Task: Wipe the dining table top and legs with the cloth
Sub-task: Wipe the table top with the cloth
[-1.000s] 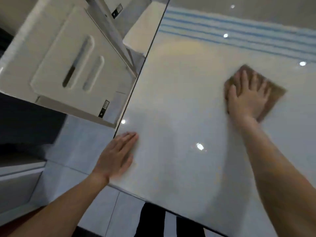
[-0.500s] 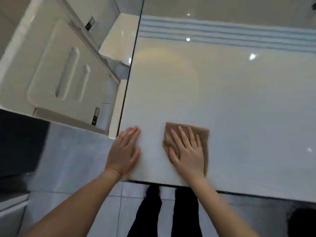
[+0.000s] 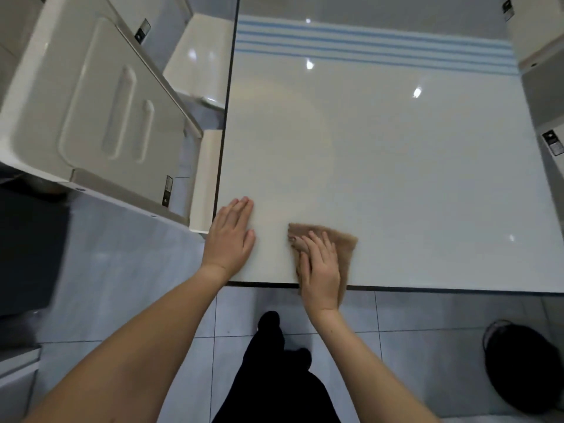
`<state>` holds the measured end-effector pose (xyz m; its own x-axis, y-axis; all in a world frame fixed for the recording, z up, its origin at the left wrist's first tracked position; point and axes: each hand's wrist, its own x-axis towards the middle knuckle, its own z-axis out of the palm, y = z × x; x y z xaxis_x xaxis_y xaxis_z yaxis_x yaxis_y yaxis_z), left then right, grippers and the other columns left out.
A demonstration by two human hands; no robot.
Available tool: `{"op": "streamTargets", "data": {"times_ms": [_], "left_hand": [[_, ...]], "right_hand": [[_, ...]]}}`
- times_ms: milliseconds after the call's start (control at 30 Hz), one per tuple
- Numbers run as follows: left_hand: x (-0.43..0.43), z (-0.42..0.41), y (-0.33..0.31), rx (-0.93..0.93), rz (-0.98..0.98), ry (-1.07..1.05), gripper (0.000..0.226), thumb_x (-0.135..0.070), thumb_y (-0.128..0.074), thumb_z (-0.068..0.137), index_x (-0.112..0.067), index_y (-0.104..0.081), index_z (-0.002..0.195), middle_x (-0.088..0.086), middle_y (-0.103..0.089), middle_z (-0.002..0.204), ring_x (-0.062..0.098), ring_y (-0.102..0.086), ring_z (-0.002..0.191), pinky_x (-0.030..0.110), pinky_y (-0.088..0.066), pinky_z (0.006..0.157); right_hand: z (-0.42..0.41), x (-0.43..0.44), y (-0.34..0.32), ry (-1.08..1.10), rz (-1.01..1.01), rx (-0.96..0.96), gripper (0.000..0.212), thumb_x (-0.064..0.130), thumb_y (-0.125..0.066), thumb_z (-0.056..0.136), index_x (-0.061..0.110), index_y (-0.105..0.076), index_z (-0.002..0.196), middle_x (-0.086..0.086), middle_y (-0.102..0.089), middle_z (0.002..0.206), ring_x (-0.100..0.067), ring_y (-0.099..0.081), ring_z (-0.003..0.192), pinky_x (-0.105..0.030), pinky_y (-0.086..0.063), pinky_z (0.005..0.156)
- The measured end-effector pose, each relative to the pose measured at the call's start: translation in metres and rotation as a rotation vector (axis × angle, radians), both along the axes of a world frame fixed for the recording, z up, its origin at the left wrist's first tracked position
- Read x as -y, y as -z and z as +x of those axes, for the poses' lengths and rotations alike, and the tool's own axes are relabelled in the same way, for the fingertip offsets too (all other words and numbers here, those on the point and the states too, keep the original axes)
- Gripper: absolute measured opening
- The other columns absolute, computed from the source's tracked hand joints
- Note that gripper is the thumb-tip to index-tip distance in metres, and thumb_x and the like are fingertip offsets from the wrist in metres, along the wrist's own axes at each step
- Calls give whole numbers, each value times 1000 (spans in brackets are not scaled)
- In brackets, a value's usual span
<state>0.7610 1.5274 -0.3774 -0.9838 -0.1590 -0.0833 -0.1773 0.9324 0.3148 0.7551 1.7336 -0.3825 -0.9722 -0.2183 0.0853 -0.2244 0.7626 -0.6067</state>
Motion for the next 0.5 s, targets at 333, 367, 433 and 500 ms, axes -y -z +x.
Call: {"op": "streamTargets", "data": {"times_ms": [333, 367, 433, 500], "left_hand": [[-17, 78, -99, 130, 590, -248, 31, -20, -46, 92, -19, -57, 121, -1, -60, 118, 14, -57, 105, 28, -45, 88], [-21, 95, -113, 82, 627, -280, 28, -19, -48, 92, -20, -59, 117, -2, -62, 113, 13, -59, 101, 28, -46, 85], [-28, 132, -135, -7, 694, -349, 22, -18, -50, 92, -21, -62, 110, -4, -66, 104, 10, -61, 96, 26, -47, 82], [-37, 172, -149, -64, 785, -410, 19, -17, -52, 92, -23, -64, 105, -5, -68, 99, 7, -62, 94, 23, -47, 82]], "right_hand": [[52, -58, -134, 475, -883, 655, 28, 26, -45, 101, 12, -67, 91, 0, -68, 78, -14, -61, 74, -27, -50, 64], [61, -66, -148, 499, -941, 685, 28, 28, -46, 100, 14, -67, 90, 2, -70, 74, -14, -62, 74, -28, -50, 62], [83, -86, -161, 512, -1044, 750, 29, 32, -44, 101, 16, -65, 90, 5, -71, 67, -13, -65, 67, -25, -50, 56], [108, -98, -181, 511, -1154, 778, 32, 35, -40, 102, 18, -63, 88, 8, -70, 65, -11, -69, 65, -23, -50, 53]]}}
